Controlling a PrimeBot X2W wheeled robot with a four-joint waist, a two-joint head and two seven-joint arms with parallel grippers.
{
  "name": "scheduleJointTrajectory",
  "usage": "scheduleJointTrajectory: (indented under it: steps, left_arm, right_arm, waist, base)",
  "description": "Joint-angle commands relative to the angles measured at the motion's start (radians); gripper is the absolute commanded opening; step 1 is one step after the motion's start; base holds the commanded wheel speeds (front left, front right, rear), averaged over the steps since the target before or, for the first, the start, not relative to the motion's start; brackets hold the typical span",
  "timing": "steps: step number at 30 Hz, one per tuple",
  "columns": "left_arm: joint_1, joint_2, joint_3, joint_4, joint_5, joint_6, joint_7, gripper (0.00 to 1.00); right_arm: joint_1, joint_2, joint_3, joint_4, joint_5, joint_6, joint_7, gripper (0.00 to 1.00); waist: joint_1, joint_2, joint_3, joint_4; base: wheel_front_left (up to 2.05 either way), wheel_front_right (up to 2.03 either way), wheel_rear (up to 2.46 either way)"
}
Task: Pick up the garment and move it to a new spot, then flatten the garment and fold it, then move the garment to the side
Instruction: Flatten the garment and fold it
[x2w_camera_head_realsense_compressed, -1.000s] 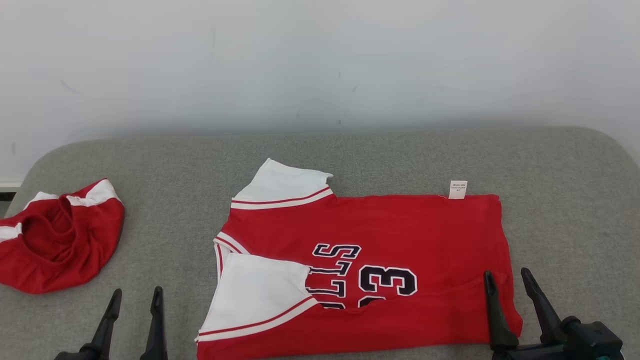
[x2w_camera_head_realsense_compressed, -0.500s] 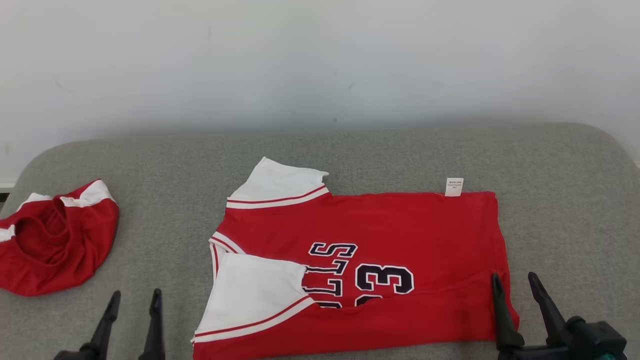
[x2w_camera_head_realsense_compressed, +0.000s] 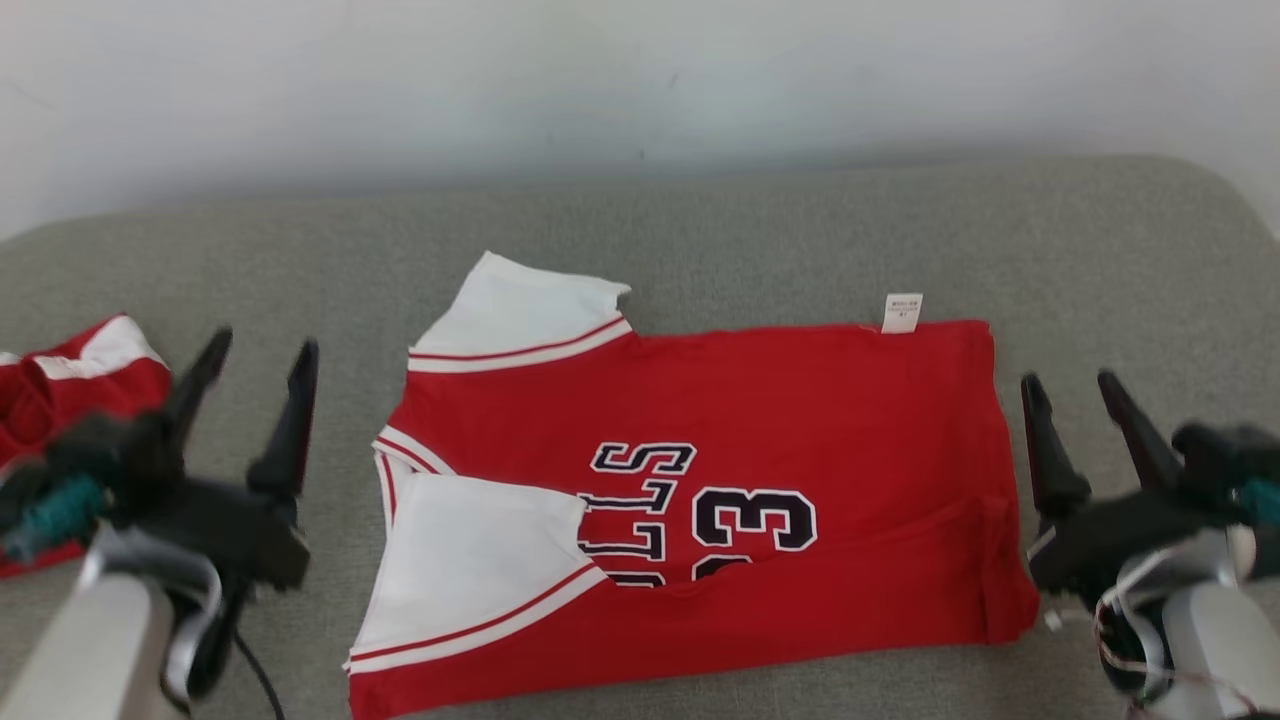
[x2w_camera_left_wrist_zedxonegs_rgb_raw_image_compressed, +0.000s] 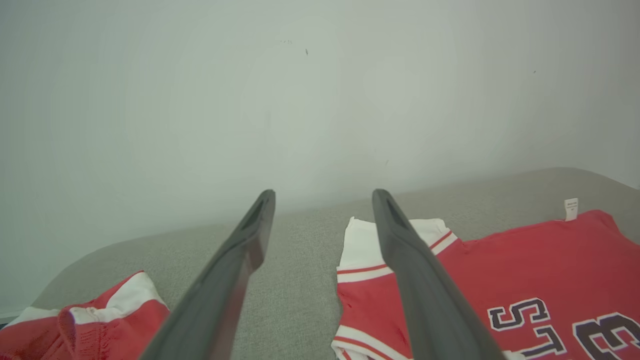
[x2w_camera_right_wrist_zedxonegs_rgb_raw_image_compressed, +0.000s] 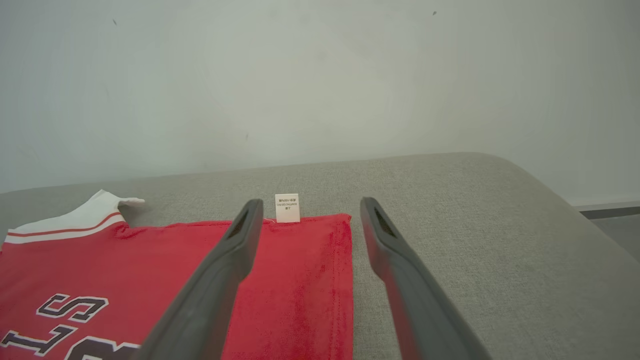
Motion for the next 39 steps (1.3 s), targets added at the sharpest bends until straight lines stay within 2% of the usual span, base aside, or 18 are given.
scheduleJointTrajectory:
  steps: [1,8,15,24,38,39]
  left_arm:
    - [-0.081,0.029,-0.031,0.016,-0.038,0.001,0.024,1.0]
    - [-0.372,0.14,-0.206,0.109,-0.16,0.001,0.138,1.0]
    - [-0.607,0.217,-0.418,0.216,-0.248,0.001,0.233,1.0]
    - [-0.788,0.235,-0.589,0.357,-0.373,0.001,0.275,1.0]
    - [-0.911,0.233,-0.785,0.524,-0.465,0.001,0.303,1.0]
    - [-0.915,0.227,-0.793,0.532,-0.473,0.001,0.305,1.0]
  right_arm:
    - [-0.062,-0.014,0.017,0.016,0.008,-0.002,0.016,1.0]
    - [-0.28,-0.055,0.088,0.15,0.041,-0.002,0.086,1.0]
    - [-0.469,-0.068,0.179,0.292,0.085,-0.002,0.175,1.0]
    - [-0.626,-0.037,0.282,0.426,0.118,-0.002,0.208,1.0]
    - [-0.761,0.016,0.387,0.553,0.195,-0.002,0.175,1.0]
    - [-0.768,0.018,0.392,0.561,0.201,-0.002,0.171,0.86]
  waist:
    - [-0.0002,-0.0002,0.089,-0.035]
    - [-0.0002,-0.0002,0.217,-0.08]
    - [-0.0002,-0.0002,0.314,-0.122]
    - [-0.0002,-0.0002,0.389,-0.176]
    - [-0.0002,-0.0002,0.434,-0.212]
    - [-0.0002,-0.0002,0.436,-0.213]
  base:
    - [0.0,0.0,0.0]
    - [0.0,0.0,0.0]
    - [0.0,0.0,0.0]
    - [0.0,0.0,0.0]
    - [0.0,0.0,0.0]
    - [0.0,0.0,0.0]
